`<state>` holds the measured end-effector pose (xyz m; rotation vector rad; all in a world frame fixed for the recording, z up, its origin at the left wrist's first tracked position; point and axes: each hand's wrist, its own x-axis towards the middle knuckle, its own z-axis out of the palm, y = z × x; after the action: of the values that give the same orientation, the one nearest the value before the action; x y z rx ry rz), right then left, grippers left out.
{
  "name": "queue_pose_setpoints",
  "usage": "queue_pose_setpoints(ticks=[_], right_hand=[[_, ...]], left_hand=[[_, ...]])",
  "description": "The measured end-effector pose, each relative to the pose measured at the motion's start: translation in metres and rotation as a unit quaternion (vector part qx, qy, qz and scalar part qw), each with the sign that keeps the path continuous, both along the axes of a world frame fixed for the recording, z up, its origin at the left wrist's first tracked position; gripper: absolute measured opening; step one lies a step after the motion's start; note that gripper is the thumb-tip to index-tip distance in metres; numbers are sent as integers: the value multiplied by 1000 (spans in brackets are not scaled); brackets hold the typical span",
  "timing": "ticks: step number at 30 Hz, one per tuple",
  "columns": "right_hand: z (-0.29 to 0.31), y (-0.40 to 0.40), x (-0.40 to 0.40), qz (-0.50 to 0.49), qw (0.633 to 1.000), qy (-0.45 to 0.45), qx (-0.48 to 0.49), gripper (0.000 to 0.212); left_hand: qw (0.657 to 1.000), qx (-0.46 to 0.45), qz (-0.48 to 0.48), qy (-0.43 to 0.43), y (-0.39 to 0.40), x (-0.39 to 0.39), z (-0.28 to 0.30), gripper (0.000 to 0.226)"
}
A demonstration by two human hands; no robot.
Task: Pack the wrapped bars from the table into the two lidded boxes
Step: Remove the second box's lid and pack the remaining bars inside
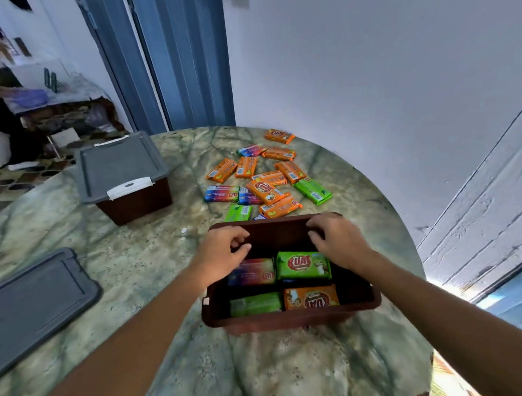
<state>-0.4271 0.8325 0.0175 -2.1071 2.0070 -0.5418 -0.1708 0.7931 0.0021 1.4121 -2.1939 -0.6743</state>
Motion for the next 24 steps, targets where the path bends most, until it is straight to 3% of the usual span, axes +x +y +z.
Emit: queue_pose_setpoints(ticks=[2, 4, 7, 10, 15, 24], right_hand=[[8, 0, -22, -112, 991, -44, -51, 23], [6, -2, -41, -227, 970, -84, 17, 36], [-10, 3, -52, -295, 913, -215, 180, 69], [-30, 7, -52, -286, 874, -339, 200, 71], [-39, 1, -49, -290, 892, -319, 138, 66], [-34, -38, -99, -251, 920, -272, 125, 63]], left_hand=[[994, -81, 69, 16, 5, 16, 7, 18], [986, -110, 124, -18, 8, 26, 0, 19], [978, 0, 203, -48, 16, 27, -8, 30], [939, 166, 289, 85, 12, 24, -18, 43], [878, 273, 318, 231, 8, 28, -21, 39], [855, 307, 309, 281, 23, -11, -8, 26]])
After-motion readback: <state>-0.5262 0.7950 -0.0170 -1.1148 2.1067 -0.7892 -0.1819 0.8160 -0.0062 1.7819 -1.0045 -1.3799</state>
